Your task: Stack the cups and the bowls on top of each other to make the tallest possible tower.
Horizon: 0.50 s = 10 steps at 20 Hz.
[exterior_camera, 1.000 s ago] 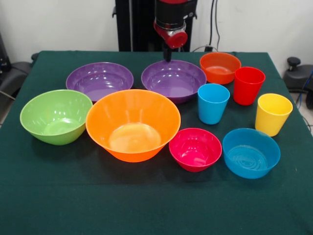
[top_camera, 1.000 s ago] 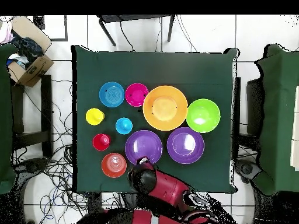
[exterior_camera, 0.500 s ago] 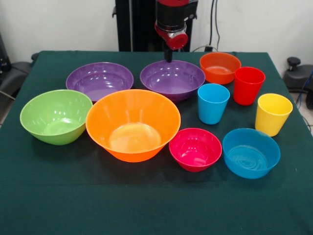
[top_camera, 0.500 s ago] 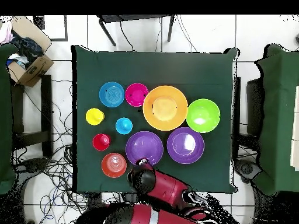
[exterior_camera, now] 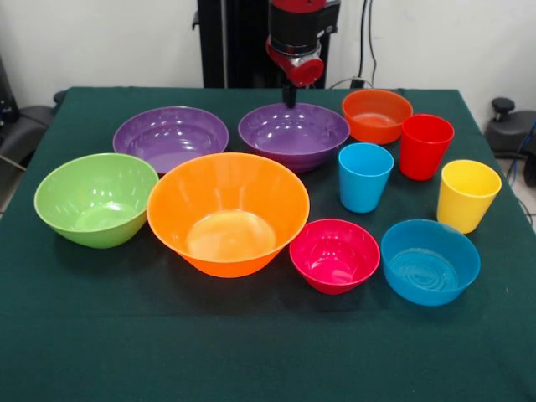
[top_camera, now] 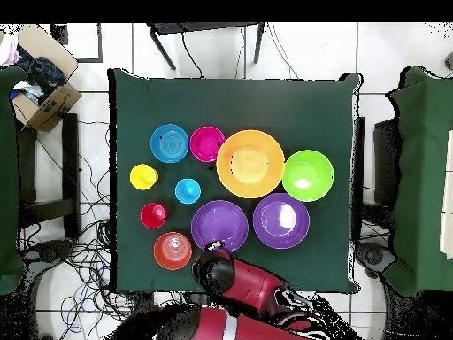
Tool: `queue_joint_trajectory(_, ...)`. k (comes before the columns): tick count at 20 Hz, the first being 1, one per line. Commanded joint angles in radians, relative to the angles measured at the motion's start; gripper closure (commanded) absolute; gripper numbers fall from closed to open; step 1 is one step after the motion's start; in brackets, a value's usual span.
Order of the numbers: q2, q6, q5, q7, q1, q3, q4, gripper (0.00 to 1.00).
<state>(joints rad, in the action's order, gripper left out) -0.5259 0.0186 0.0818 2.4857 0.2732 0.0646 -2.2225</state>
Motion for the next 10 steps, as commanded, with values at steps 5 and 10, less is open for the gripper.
queue_joint_trajectory(5,0.044,0.043,-0.032,0.063,0.007,-0.071,0.094,1.00)
queue_joint_trajectory(10,0.041,0.043,-0.048,0.043,-0.016,-0.047,0.109,1.00)
